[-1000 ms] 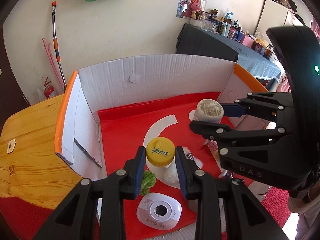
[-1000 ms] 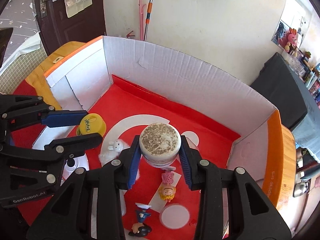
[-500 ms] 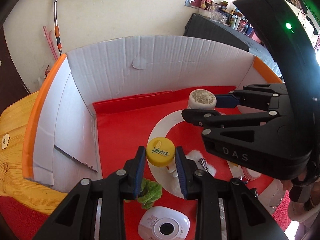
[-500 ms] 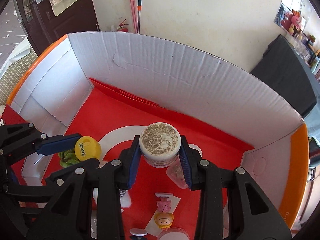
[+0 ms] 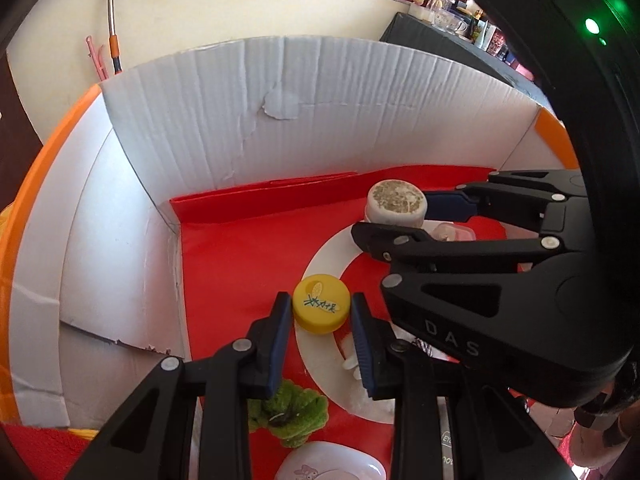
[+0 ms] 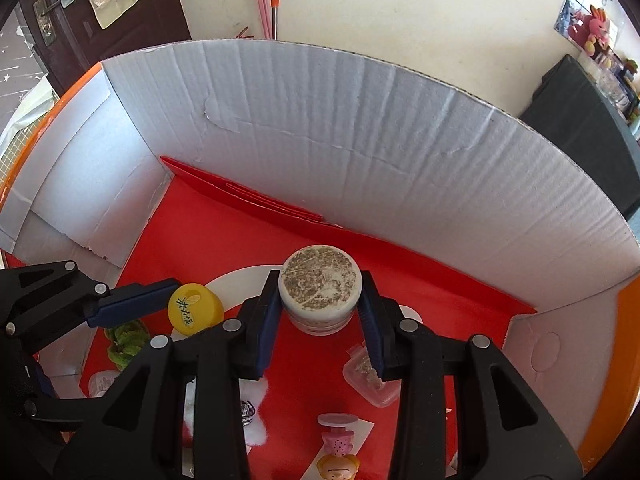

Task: Organize objects
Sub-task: 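Carry the yellow tin and cream jar into the box with both tools, then lower and open left tool releasing the tin while right tool releases the jar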

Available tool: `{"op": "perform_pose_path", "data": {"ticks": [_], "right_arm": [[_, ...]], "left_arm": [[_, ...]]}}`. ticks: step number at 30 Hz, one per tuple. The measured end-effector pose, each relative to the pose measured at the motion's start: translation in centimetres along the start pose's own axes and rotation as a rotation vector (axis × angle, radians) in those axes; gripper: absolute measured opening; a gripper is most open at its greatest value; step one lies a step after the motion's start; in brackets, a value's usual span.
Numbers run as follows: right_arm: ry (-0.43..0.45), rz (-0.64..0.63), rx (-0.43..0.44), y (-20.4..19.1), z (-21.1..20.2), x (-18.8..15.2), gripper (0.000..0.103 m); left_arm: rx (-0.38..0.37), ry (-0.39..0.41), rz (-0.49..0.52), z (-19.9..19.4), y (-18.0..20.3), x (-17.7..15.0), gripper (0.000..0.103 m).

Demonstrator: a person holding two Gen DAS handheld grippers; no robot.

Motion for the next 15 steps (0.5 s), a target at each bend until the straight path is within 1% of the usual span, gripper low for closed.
{"op": "perform_pose_path", "data": {"ticks": [10, 15], "right_arm": [[0.004, 0.018, 0.012, 0.9, -0.1, -0.3, 0.035], [0.007, 0.014, 0.008, 1.1, -0.2, -0.6, 0.035]], "left_arm": [[0.011, -0.003, -0.008, 0.1, -0.4, -0.5, 0.032], [0.014, -0.003, -0.003, 0.2, 0.1, -1.0, 0.032]]}}
Point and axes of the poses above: each gripper's, at about its wrist camera, not at the fingertips, and z roughly the way its jaws point, y to its right, x to its top, the point moved 2 cm from there along z, roughly the way its jaws point, and after that the axes turned 2 degrees about y, right-handed, at the moved point
